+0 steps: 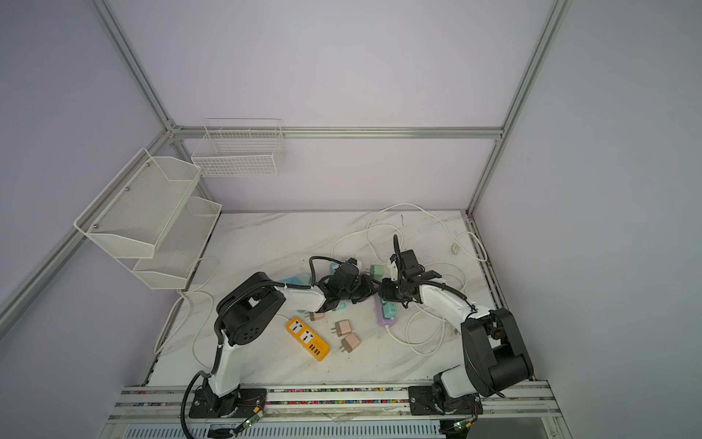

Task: Pull the plug off the socket

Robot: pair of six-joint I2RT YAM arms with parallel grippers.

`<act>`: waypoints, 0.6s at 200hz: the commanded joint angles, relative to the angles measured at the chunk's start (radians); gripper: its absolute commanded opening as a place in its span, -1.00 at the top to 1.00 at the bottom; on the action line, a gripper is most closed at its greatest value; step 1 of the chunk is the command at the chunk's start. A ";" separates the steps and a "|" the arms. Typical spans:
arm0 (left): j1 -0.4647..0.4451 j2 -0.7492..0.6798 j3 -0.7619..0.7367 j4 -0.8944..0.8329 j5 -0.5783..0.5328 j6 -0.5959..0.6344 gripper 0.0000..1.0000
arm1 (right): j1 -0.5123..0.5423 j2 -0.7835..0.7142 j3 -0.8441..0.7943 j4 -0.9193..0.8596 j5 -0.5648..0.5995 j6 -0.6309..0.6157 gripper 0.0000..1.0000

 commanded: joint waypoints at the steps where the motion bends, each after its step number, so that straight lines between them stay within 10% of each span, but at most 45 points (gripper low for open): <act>1: -0.011 -0.007 -0.036 -0.082 -0.001 0.065 0.91 | -0.019 -0.067 0.055 0.053 -0.011 -0.028 1.00; 77: -0.010 -0.008 -0.027 -0.094 -0.007 0.080 1.00 | 0.085 -0.044 0.089 0.056 0.053 0.007 1.00; 120: -0.002 -0.007 -0.054 -0.068 -0.002 0.072 1.00 | -0.060 -0.067 0.061 0.064 -0.010 0.014 1.00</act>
